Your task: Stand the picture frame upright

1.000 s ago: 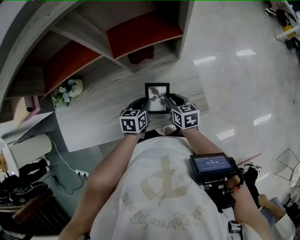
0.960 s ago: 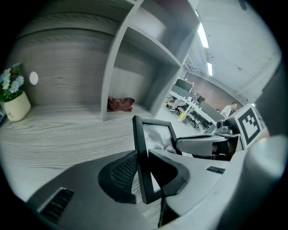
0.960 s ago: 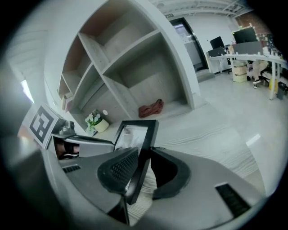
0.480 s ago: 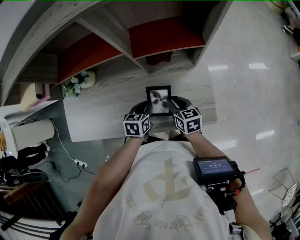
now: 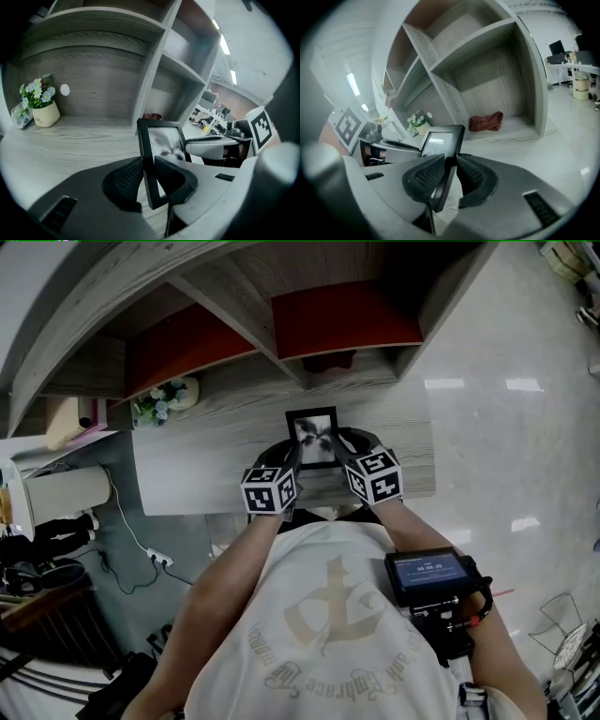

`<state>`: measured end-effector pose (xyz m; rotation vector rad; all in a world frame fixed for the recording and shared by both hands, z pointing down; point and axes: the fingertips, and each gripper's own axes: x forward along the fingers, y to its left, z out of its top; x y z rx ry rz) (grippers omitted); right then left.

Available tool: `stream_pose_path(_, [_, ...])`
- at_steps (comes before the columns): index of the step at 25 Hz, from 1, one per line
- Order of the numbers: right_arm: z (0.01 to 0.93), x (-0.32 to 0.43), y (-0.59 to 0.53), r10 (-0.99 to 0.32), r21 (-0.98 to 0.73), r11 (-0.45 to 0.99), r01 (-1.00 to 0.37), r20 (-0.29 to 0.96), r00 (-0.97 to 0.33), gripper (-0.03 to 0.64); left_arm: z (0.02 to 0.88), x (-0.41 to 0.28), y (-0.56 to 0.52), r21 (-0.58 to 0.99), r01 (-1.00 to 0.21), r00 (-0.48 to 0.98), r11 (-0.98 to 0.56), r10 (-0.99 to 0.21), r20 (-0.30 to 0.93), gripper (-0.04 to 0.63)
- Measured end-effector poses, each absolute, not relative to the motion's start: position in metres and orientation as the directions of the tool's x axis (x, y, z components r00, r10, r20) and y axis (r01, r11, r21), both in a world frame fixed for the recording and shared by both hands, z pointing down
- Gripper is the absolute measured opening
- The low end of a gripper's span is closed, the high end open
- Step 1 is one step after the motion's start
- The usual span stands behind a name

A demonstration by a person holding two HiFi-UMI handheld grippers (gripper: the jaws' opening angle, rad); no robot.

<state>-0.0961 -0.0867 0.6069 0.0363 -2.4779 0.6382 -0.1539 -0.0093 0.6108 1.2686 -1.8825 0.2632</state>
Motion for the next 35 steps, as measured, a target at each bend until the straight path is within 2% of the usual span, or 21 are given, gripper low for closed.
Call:
stream_pose_path(10, [0.615,-0.117,-0.071,0.15,-0.415,0.903,-0.111,0.548,-0.823,0.083,0.621,-0.17,0.01,0.289,-0.812,-0.165,0.506,-0.675,0.719,0.081])
stream_pose_path(25, [0.591,-0.139,-0.101,0.078,-0.315,0.943,-0.105,0.518,-0.852,0.08,0.601,-0.194,-0.022,0.272,-0.846,-0.181,0.459,-0.726,0.663,0.077])
stream_pose_path(35, [0.589,-0.156,-0.116,0.062,-0.28,0.955,-0.1,0.519,-0.853,0.074,0.603,-0.215,-0.037,0.257,-0.845,-0.195,0.468,-0.718,0.668,0.075])
